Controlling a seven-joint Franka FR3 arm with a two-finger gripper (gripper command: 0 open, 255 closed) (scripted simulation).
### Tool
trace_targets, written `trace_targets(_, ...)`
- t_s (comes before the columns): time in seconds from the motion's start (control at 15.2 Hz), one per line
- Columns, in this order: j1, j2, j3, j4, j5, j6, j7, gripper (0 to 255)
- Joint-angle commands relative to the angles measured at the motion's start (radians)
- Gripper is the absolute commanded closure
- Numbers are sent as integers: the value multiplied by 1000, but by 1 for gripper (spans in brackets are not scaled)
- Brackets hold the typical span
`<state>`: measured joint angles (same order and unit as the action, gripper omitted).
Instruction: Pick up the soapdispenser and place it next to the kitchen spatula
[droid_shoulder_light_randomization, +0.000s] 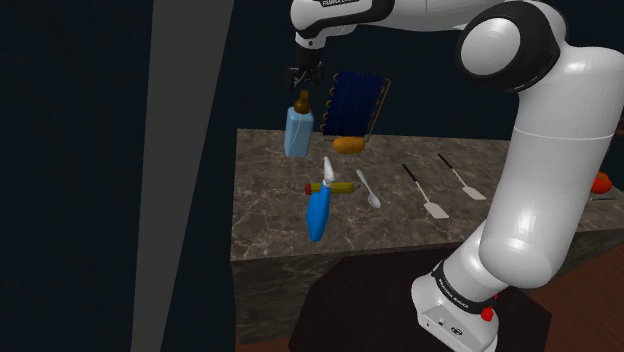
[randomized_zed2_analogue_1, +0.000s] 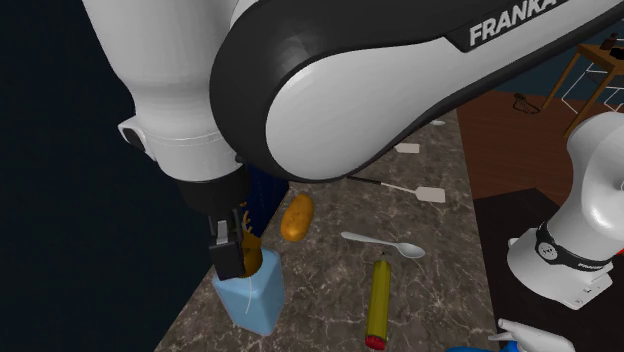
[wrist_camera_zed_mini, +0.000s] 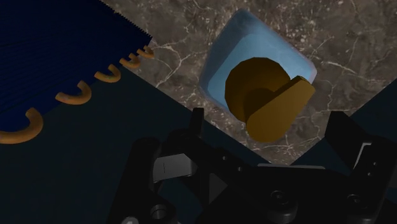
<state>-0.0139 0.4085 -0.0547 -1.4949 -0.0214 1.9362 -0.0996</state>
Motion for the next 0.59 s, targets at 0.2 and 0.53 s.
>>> trace_targets(0.2, 0, 0, 0, -2, 0, 3, 0, 0)
trace_targets(0.53, 0, 0, 0, -2, 0, 3, 0, 255)
